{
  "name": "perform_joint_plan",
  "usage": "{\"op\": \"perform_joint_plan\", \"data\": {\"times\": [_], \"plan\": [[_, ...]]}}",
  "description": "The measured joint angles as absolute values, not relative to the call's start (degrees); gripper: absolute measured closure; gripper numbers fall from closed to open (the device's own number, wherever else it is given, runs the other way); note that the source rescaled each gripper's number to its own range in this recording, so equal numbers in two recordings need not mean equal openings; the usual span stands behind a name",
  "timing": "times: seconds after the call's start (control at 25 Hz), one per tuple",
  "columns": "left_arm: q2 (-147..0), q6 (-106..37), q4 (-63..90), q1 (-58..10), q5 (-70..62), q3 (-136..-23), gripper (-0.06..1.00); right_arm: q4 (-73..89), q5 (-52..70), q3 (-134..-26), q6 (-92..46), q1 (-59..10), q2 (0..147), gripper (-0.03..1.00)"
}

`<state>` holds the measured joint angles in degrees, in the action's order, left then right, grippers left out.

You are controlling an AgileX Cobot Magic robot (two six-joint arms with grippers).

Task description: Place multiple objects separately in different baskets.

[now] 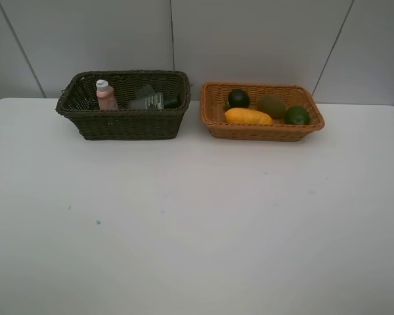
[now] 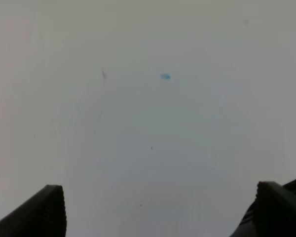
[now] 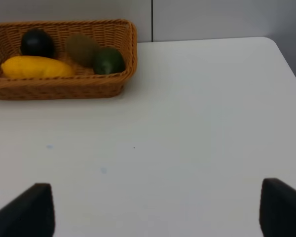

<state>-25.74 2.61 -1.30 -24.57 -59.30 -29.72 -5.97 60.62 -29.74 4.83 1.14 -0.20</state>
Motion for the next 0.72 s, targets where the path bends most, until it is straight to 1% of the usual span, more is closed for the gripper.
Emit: {"op": "perform_joint_plan", "data": {"times": [0.48,0.72], "plan": [[-12.03,-5.74,4.33,-7.2,-60.11,-28.72,-0.05,-5.97,60.62,-29.74,4.83,1.14,-0.2,-0.03],[-1.51,-7.33,5.72,-1.73,-60.17,-28.72,-0.05,-5.97,60.62,-29.74,4.83,1.14,-0.2,-0.03]]}}
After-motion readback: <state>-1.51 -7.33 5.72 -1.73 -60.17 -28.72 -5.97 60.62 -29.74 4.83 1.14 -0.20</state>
